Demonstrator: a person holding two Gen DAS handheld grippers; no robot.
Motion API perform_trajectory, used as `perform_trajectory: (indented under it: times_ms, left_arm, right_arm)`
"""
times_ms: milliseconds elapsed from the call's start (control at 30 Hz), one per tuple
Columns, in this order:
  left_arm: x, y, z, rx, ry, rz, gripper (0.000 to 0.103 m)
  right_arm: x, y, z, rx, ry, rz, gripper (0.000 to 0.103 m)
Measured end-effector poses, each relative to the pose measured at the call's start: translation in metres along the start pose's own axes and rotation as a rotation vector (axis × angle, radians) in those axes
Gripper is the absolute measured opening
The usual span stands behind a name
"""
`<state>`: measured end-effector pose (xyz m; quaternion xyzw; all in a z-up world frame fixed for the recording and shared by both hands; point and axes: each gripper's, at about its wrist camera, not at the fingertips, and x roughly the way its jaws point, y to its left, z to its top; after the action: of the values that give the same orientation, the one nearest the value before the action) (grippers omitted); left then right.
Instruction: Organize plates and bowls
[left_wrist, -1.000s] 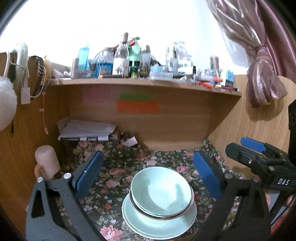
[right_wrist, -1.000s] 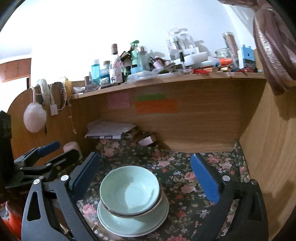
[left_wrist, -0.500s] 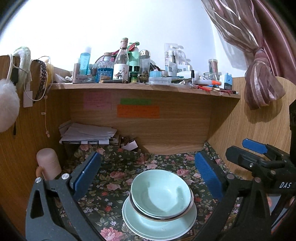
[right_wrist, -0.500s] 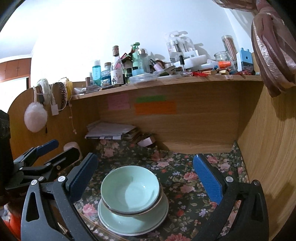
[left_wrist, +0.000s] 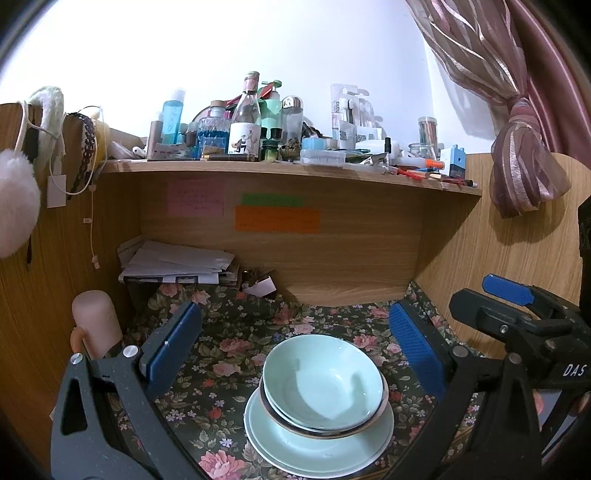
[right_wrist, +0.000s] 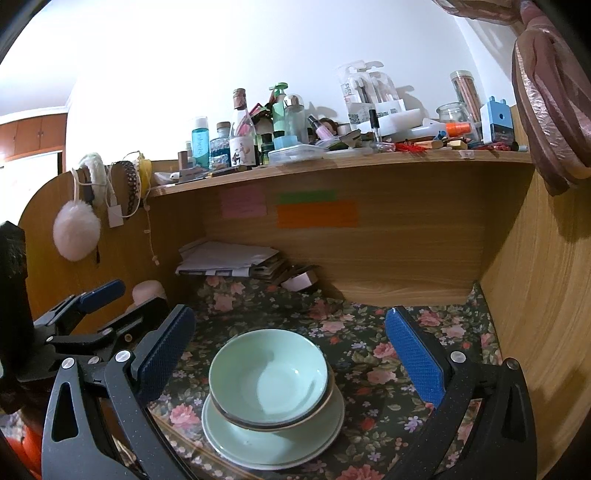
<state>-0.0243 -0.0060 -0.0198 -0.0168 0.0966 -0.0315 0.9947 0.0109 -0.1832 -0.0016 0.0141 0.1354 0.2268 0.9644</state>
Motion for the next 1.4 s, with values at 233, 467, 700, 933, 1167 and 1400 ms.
perform_trajectory:
  times_ms: [233, 467, 700, 933, 1167, 1400]
  left_arm:
    - [0.001, -0.0015, 0.0003, 0.0, 0.0, -0.004, 0.103]
    - [0.0023, -0.0035, 0.0012, 0.001, 0.0, -0.006, 0.103]
    - [0.0025, -0.0032, 0.0017, -0.001, -0.001, -0.008, 0.103]
    - [0.0028, -0.003, 0.0016, -0.002, -0.001, -0.009, 0.103]
    - [0.0052, -0.0035, 0.0026, -0.014, 0.004, -0.012, 0.103]
    - [0.0082, -0.0022, 0.0036, -0.04, 0.01, -0.007, 0.103]
  right_arm:
    - [0.0008, -0.0006, 0.0009, 0.003, -0.001, -0.001, 0.103]
    - [-0.0002, -0.001, 0.0013, 0.004, -0.005, -0.007, 0.103]
    - [-0.0001, -0.0021, 0.0015, 0.005, -0.004, -0.004, 0.103]
    - [0.0, -0.0015, 0.0014, 0.005, -0.004, -0.005, 0.103]
    - [0.0004, -0.002, 0.0016, 0.004, -0.005, -0.006, 0.103]
    - [0.0028, -0.005, 0.0032, 0.007, -0.002, -0.008, 0.103]
